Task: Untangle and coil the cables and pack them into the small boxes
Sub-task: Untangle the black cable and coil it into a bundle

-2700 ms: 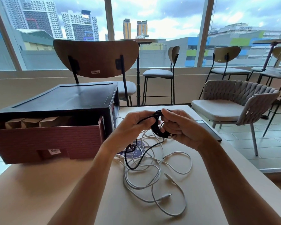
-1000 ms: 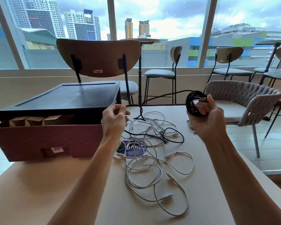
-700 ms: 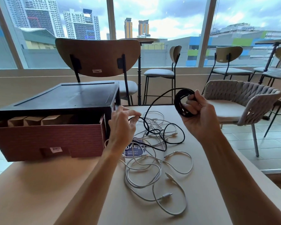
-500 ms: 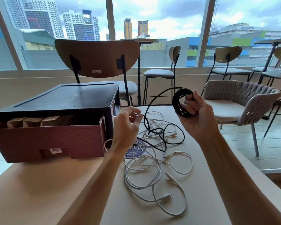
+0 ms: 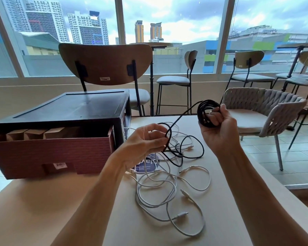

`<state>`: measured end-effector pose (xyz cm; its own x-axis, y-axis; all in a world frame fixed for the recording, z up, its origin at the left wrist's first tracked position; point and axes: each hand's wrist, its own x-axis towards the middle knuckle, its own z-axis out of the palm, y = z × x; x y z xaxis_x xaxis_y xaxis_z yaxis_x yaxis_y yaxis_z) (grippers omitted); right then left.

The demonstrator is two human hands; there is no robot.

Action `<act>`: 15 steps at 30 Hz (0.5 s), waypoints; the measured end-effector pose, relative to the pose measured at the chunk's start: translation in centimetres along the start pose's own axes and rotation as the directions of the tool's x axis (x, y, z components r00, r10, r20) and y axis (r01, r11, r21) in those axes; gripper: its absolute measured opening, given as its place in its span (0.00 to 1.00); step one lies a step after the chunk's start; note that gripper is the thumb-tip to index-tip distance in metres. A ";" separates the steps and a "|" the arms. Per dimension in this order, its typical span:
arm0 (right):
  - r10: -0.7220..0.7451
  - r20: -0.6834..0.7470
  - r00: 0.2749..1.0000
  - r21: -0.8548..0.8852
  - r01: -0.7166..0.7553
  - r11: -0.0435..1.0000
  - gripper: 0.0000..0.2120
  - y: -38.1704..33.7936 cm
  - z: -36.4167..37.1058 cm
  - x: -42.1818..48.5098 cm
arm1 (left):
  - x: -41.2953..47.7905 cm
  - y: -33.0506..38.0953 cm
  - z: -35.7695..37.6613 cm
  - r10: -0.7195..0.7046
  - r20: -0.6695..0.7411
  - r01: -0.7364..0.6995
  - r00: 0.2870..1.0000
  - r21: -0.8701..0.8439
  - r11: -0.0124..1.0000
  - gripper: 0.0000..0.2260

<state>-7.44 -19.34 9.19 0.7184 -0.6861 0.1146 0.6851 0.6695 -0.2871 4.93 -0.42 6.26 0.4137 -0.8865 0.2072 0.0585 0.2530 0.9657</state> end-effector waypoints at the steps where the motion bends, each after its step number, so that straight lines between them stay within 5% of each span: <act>1: -0.009 -0.007 1.000 -0.018 0.009 1.000 0.16 0.1 0.1 0.0 | 0.0 0.1 0.0 0.023 0.008 -0.023 1.000 -0.013 1.000 0.15; 7: -0.117 0.139 0.983 -0.443 0.167 0.881 0.15 1.1 1.4 -1.5 | 0.3 1.1 0.9 0.265 -0.175 -0.273 0.948 -0.021 0.962 0.11; 11: 0.010 0.311 0.951 -0.748 0.238 0.619 0.15 2.6 1.5 -1.9 | 0.7 1.2 1.8 0.340 -0.348 -0.373 0.874 -0.032 0.927 0.09; 15: 0.005 0.358 0.934 -0.861 0.328 0.389 0.14 4.3 1.6 -2.8 | 1.0 1.1 2.4 0.350 -0.397 -0.401 0.848 -0.049 0.915 0.06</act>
<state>-6.32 -14.07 9.11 0.7172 -0.5350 0.4465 0.3989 -0.2101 -0.8926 3.25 -1.91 7.90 0.7325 -0.5095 0.4516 -0.0673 0.6059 0.7927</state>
